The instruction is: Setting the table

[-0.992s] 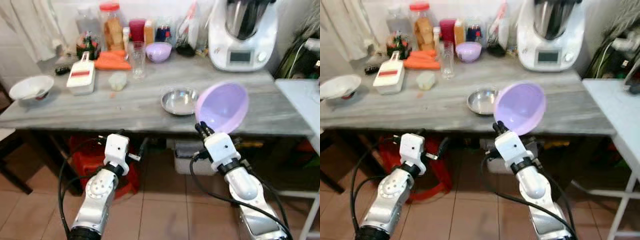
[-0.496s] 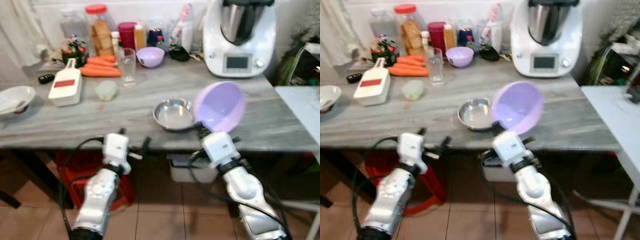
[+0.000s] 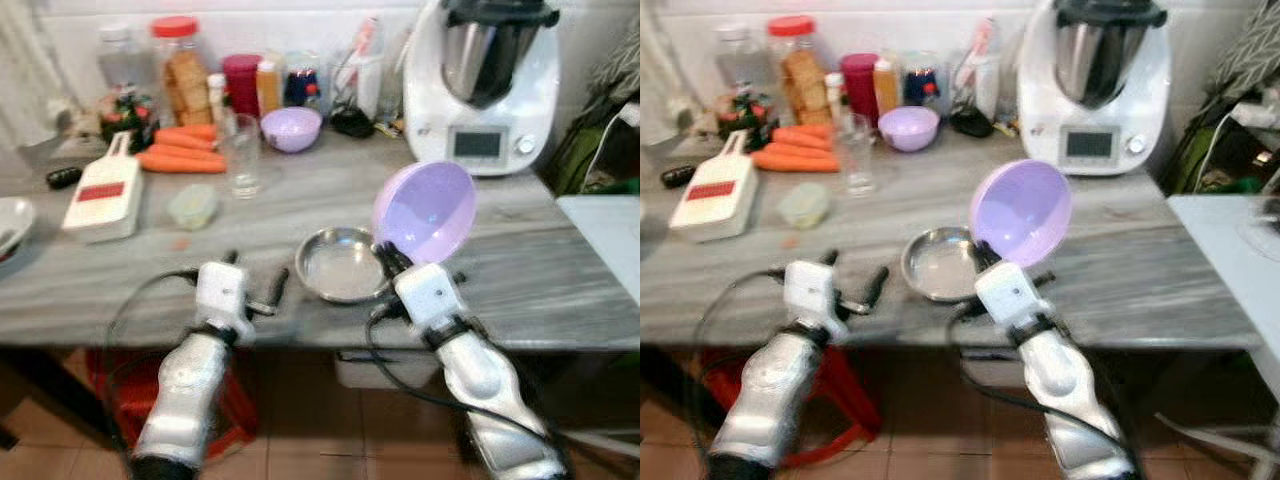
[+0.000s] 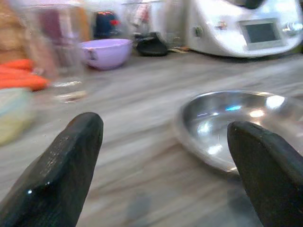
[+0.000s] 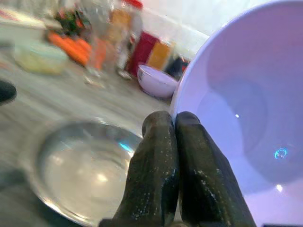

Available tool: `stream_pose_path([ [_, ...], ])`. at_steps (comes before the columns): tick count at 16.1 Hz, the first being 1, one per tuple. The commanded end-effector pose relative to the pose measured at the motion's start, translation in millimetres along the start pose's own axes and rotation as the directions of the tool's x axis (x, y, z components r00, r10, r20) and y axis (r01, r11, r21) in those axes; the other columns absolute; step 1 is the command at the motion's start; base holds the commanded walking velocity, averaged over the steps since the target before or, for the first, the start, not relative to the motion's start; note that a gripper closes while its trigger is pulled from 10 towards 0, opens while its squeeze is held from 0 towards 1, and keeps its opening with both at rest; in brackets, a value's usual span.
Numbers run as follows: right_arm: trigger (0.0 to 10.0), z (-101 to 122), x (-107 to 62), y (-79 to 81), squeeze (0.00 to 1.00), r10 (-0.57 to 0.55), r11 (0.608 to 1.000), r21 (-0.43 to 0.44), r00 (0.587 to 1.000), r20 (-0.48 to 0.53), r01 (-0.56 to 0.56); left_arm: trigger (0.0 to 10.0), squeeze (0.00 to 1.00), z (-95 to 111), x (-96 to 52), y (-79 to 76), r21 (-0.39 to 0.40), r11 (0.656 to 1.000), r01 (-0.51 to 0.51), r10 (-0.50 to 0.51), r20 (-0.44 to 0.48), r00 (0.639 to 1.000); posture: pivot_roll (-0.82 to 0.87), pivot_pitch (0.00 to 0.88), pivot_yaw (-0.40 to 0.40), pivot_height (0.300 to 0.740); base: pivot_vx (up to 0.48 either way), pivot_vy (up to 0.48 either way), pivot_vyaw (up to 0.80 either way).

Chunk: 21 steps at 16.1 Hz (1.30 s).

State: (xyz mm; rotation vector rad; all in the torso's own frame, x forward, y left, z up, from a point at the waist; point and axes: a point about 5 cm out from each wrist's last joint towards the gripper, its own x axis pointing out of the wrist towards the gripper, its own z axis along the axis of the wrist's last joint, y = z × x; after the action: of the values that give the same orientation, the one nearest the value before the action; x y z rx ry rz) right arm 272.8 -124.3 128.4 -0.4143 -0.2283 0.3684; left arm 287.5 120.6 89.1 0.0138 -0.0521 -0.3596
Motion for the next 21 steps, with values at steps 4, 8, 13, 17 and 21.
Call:
stream_pose_path([
  [4, 10.0, 11, 6.8, 1.1, 0.00, 0.006, 1.000, 0.009, 0.998, 0.055, -0.007, 10.0, 0.00, 5, -6.3, 8.2, 0.036, 0.999, 0.001, -0.002, 0.015, 1.000, -0.01, 0.000, 0.018, 0.740, 0.000, 0.000, 0.60],
  [8, 10.0, 12, 6.2, 0.7, 0.00, 0.011, 1.000, 0.019, 0.998, 0.062, -0.012, 10.0, 0.00, -1, -18.5, 14.3, 0.075, 0.997, 0.021, -0.020, -0.013, 1.000, -0.01, 0.000, 0.017, 0.740, 0.000, 0.000, 0.00],
  [13, 10.0, 18, 6.3, 14.5, 0.00, 0.221, 0.974, 0.018, 0.969, 0.112, -0.224, 10.0, 0.00, -5, -35.0, 22.4, 0.103, 0.991, 0.091, -0.087, -0.045, 0.995, -0.01, 0.000, 0.020, 0.740, 0.000, 0.000, 0.00],
  [17, 10.0, 17, 17.6, 28.0, 0.00, 0.420, 0.907, -0.009, 0.900, 0.116, -0.422, 10.0, 0.00, -8, -46.4, 27.5, 0.106, 0.985, 0.135, -0.128, -0.073, 0.989, -0.01, 0.000, 0.020, 0.740, 0.000, 0.000, 0.00],
  [21, 10.0, 14, 39.1, 37.9, 0.00, 0.531, 0.846, -0.010, 0.842, 0.095, -0.533, 10.0, 0.00, -9, -55.5, 33.3, 0.132, 0.981, 0.143, -0.133, -0.084, 0.988, 0.01, 0.000, 0.012, 0.740, 0.000, 0.000, 0.00],
])
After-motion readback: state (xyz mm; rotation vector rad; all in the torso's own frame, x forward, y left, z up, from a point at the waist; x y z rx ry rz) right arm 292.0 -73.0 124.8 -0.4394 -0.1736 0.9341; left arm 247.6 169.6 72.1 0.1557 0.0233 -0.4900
